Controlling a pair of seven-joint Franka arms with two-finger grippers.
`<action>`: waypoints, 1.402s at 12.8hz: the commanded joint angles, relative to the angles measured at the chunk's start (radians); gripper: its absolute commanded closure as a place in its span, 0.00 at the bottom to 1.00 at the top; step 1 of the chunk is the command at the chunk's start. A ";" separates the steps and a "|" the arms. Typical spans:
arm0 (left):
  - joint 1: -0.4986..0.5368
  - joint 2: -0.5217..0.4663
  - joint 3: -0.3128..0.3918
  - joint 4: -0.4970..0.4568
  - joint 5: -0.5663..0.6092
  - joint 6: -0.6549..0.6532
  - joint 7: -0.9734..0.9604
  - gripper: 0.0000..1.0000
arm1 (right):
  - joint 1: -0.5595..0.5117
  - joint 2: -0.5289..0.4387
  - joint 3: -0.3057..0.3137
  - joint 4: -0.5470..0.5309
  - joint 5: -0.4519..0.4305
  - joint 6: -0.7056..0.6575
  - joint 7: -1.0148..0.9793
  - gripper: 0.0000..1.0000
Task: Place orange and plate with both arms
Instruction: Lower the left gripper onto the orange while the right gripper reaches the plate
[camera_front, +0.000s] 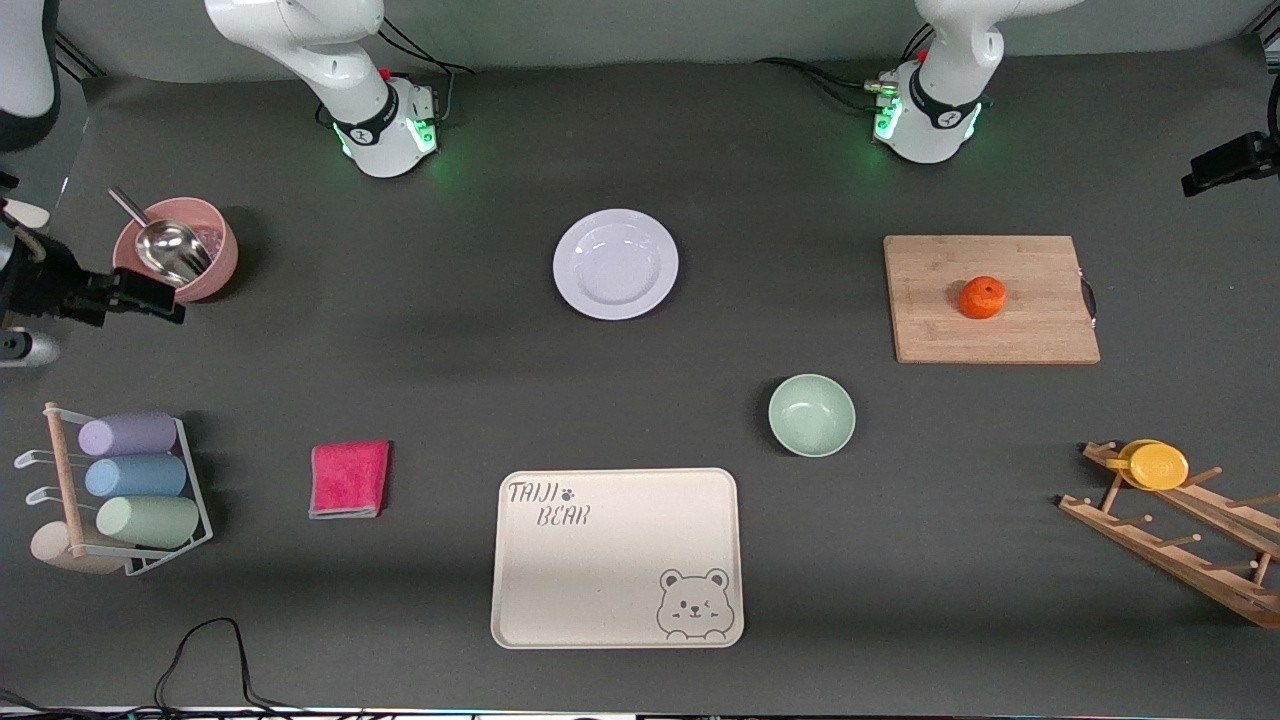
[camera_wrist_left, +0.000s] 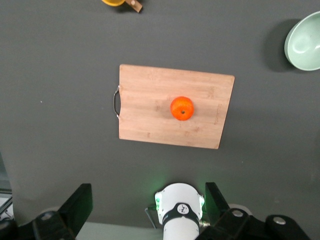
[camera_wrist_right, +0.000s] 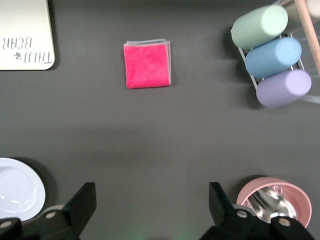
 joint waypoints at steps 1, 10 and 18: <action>-0.006 -0.005 -0.016 -0.002 0.017 -0.030 -0.001 0.00 | 0.043 -0.170 -0.001 -0.173 0.015 0.039 0.080 0.00; -0.029 -0.204 -0.037 -0.578 0.002 0.325 -0.133 0.00 | 0.100 -0.285 0.002 -0.311 0.017 0.057 0.148 0.00; -0.068 -0.171 -0.042 -0.948 0.000 0.781 -0.234 0.00 | 0.097 -0.311 -0.003 -0.710 0.382 0.344 -0.067 0.00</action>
